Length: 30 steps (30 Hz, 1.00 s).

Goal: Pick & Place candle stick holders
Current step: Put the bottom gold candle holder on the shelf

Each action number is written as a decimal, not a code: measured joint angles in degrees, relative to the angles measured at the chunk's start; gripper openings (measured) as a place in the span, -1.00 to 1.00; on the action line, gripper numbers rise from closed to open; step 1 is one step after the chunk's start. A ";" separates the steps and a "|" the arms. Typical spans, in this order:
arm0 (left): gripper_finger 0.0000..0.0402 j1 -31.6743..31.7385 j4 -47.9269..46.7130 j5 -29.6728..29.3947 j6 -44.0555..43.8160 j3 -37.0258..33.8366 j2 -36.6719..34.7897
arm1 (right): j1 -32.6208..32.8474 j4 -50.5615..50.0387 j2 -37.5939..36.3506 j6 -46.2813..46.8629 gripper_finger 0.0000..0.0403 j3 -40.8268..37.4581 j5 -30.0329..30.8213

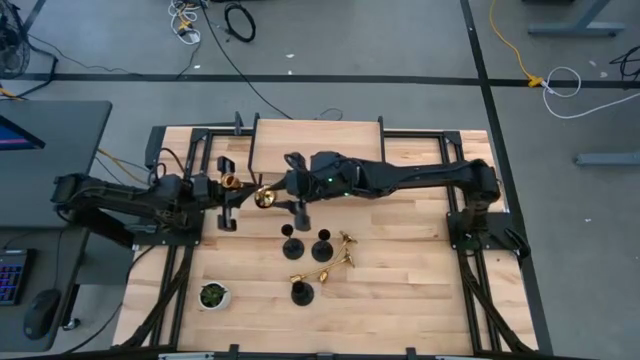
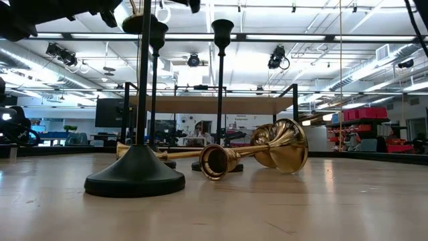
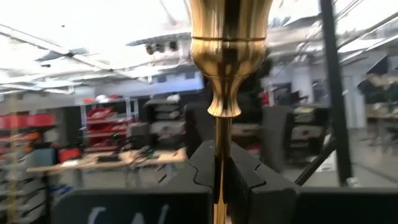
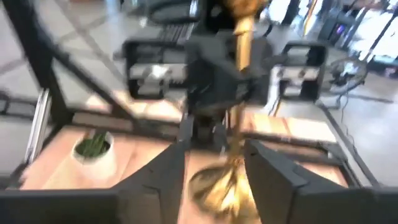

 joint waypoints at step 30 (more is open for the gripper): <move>-0.94 44.74 -15.17 18.23 -7.56 16.76 22.31 | 15.69 -25.64 -9.62 18.41 -0.02 -12.67 27.67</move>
